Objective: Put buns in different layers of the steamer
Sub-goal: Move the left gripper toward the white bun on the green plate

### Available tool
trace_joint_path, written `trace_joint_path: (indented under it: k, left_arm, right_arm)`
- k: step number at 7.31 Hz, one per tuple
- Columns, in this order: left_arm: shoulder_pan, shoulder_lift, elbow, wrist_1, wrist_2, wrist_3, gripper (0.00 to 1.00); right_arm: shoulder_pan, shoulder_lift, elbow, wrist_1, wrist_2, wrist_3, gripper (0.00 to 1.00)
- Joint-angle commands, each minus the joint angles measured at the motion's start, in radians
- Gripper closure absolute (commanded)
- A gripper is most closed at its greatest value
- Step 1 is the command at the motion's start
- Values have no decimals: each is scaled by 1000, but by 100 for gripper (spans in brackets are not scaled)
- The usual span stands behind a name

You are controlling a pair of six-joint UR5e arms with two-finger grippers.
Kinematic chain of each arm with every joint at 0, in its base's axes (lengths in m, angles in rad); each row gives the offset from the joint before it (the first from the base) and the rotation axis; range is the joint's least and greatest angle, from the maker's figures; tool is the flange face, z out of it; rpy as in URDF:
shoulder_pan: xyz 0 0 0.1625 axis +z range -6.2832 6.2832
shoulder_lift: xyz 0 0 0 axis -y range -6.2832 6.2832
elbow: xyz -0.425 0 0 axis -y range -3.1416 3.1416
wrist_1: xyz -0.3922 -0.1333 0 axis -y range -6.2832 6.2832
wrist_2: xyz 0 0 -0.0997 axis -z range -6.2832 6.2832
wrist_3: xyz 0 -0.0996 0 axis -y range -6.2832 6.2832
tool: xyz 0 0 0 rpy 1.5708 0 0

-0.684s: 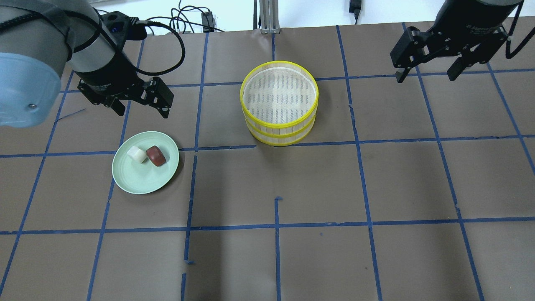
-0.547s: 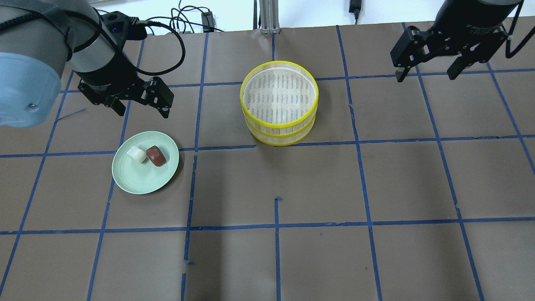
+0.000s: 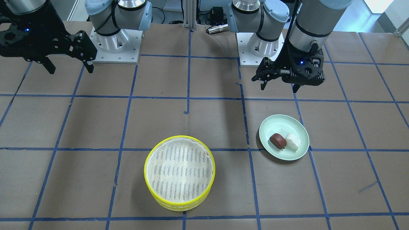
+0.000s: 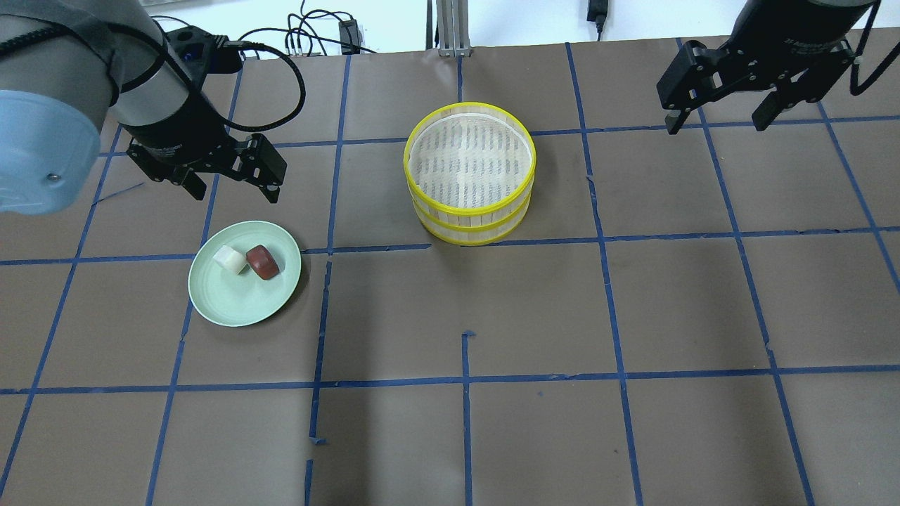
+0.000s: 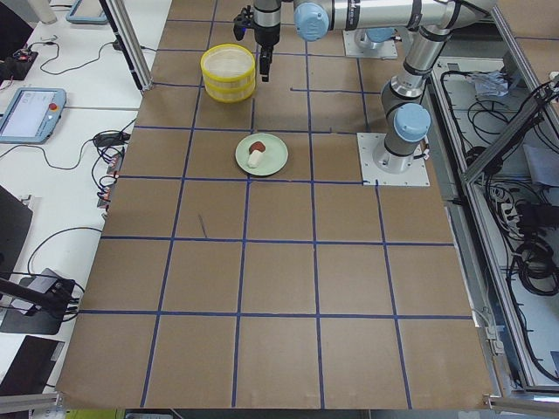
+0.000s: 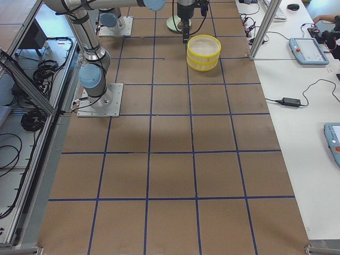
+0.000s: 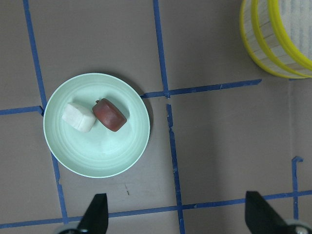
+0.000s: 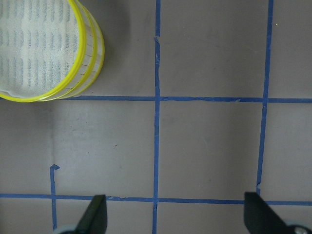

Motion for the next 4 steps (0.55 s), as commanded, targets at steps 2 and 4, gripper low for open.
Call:
trace_joint_path:
  k: [2,4]
  left_arm:
    - [208,-5,-79,-2,2,175,0]
    - [276,-84,-67,17,-1,195,0]
  right_arm:
    - [1,-2,0,1,-3,0,0]
    - [1,-6,0,4,2,0,0]
